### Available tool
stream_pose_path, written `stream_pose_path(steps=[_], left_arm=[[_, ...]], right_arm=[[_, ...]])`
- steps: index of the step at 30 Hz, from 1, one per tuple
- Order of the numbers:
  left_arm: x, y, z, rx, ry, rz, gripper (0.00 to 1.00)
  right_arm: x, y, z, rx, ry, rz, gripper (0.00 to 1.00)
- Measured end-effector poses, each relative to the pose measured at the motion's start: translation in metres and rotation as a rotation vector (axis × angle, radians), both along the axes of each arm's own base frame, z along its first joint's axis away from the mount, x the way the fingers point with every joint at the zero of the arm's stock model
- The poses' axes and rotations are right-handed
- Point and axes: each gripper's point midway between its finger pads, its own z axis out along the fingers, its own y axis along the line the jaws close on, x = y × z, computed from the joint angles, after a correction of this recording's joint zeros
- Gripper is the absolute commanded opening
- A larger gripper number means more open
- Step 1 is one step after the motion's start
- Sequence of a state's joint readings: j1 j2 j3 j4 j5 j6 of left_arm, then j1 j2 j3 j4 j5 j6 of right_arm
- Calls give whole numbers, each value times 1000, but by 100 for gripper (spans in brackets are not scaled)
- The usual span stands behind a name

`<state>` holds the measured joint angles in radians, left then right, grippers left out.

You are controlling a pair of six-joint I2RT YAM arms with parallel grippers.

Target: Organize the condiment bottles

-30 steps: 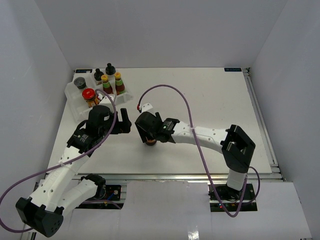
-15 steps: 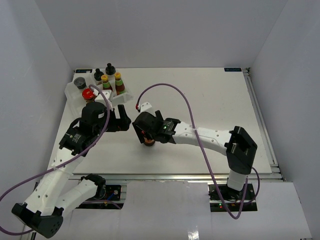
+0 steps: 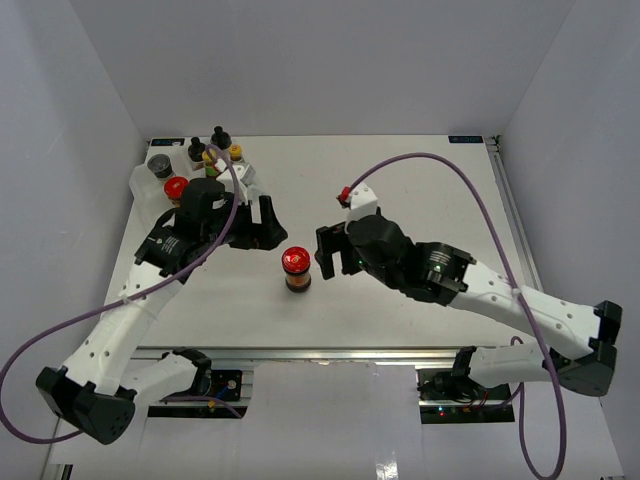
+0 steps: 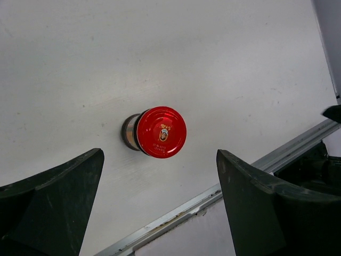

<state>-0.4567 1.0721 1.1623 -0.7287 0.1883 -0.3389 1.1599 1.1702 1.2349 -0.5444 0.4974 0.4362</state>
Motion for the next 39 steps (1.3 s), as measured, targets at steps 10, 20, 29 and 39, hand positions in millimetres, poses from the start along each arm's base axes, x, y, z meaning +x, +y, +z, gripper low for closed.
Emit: stream_pose_path(steps=[10,20,29,39], left_arm=[[0,-25,-55,82,114,-54,97],[-2,-47,-104,242,175,-54,95],[1,-44,-126,321,213,3,90],[2,-47,-136,345,226,22,81]], right_arm=[[-23,-92,1,81,-56,-108,90],[-23,-128,6,89,-79,-211,90],[-27,-143,4,91,-83,-231,90],[-27,-144,-4,87,-68,-240,90]])
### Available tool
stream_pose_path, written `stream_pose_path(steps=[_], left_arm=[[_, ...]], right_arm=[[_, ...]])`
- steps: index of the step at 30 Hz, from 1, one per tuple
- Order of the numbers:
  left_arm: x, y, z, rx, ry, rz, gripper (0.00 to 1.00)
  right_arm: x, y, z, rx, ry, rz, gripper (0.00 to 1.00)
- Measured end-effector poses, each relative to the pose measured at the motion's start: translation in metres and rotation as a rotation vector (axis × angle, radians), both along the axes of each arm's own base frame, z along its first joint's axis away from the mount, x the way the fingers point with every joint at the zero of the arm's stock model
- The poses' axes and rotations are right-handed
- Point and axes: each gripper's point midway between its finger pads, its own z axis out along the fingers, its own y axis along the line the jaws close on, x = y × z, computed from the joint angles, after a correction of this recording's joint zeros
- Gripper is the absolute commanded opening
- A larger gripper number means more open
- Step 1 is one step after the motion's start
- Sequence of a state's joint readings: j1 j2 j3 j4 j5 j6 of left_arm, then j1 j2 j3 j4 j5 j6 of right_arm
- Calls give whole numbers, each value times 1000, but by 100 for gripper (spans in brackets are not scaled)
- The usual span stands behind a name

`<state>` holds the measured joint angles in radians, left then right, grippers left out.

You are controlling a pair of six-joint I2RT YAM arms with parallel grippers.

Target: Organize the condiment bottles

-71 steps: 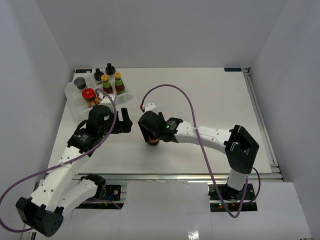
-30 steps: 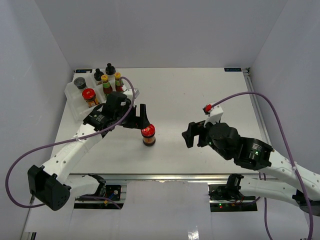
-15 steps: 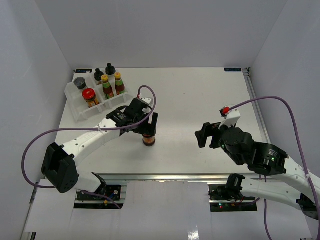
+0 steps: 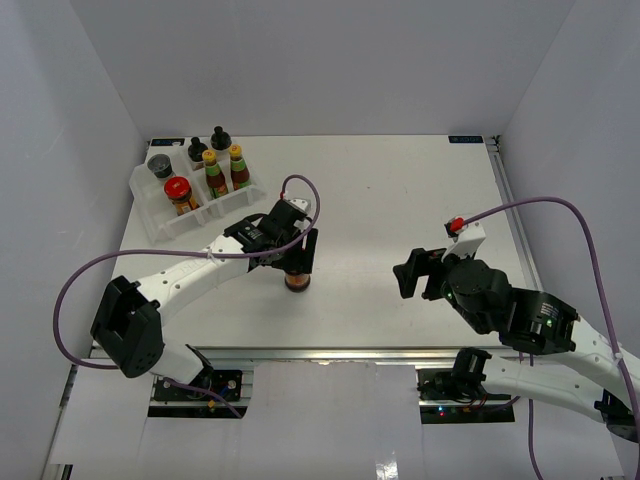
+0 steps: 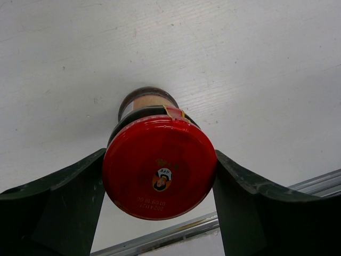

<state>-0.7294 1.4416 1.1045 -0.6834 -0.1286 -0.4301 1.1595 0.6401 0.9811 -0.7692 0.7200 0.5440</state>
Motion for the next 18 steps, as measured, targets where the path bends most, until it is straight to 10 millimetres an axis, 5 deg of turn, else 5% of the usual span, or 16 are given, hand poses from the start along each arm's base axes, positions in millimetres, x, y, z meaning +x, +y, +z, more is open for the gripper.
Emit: stream_pose_path(steps=[18], left_arm=[[1,2,-16,78,14,64,83]], right_arm=[[-4,-10,5,48,-16,-3,90]])
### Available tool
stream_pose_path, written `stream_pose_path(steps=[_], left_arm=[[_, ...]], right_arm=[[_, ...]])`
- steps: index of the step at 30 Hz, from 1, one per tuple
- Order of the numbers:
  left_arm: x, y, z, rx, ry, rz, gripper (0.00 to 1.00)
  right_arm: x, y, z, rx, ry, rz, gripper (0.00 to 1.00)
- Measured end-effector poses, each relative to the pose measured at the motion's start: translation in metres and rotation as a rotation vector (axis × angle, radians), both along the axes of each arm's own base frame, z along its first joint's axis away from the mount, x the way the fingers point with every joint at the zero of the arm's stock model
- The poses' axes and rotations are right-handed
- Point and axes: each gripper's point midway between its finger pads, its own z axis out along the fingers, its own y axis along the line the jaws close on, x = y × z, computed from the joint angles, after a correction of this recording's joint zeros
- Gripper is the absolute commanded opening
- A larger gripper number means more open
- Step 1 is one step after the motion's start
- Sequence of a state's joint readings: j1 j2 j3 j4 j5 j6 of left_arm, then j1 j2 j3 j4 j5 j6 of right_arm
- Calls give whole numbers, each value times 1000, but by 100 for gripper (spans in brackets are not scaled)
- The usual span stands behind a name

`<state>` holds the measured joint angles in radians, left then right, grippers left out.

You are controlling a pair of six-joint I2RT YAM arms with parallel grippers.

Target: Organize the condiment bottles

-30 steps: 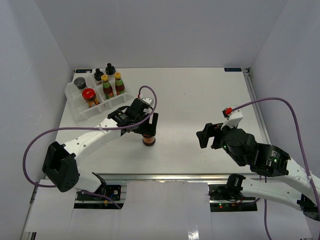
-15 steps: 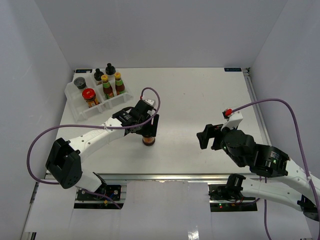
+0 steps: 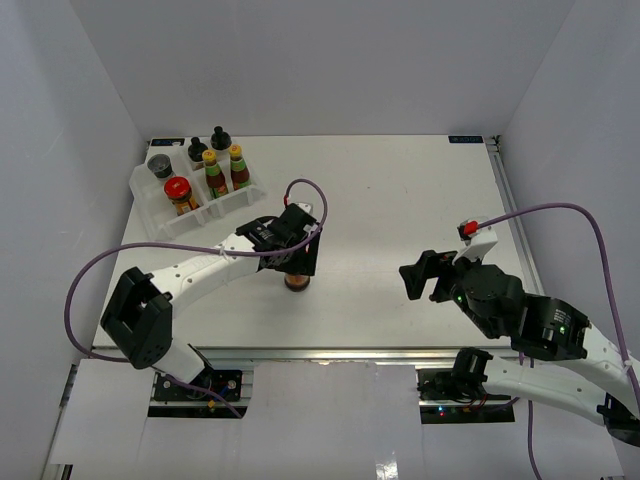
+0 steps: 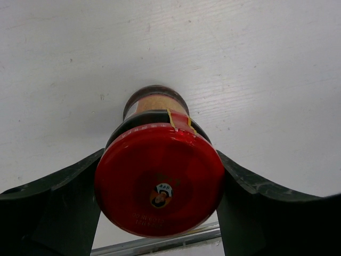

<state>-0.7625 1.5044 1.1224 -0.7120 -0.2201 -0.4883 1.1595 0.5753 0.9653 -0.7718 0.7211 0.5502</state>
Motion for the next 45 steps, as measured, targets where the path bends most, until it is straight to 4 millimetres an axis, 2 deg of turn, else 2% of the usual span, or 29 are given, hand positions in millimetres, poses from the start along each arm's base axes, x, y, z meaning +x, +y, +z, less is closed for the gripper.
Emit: stream_pose_path(steps=[2,5,10,16,21,26,31,36,38,41,45], left_arm=[[-2,3,-7,22,20,8,81],[-4,7,-10,41,33,15,48],[-5,11,-10,57,33,31,1],[-5,26,-7,98,50,75,0],[10,62,8,92,43,193,0],[32,122,46,29,-48,384,0],[45,202,87,-5,-156,610,0],[54,289,113,-31,-202,844,0],[55,317,120,-10,-223,918,0],[60,336,129,-7,-240,962,0],[73,350,136,-26,-271,988,0]], right_arm=[[-1,-3,0,2,-1,-3,90],[-2,-6,1,8,-4,-6,90],[-2,-9,2,16,-6,-10,90],[-4,-11,0,12,-2,-12,90],[-5,-16,-2,12,-3,-15,90],[-6,-18,-1,15,-9,-15,90],[-6,-20,-1,4,-18,-12,90],[-5,-19,1,-14,-36,0,90],[-4,-19,2,-21,-43,5,90],[-4,-18,4,-25,-54,17,90],[-5,-13,8,-18,-67,43,90]])
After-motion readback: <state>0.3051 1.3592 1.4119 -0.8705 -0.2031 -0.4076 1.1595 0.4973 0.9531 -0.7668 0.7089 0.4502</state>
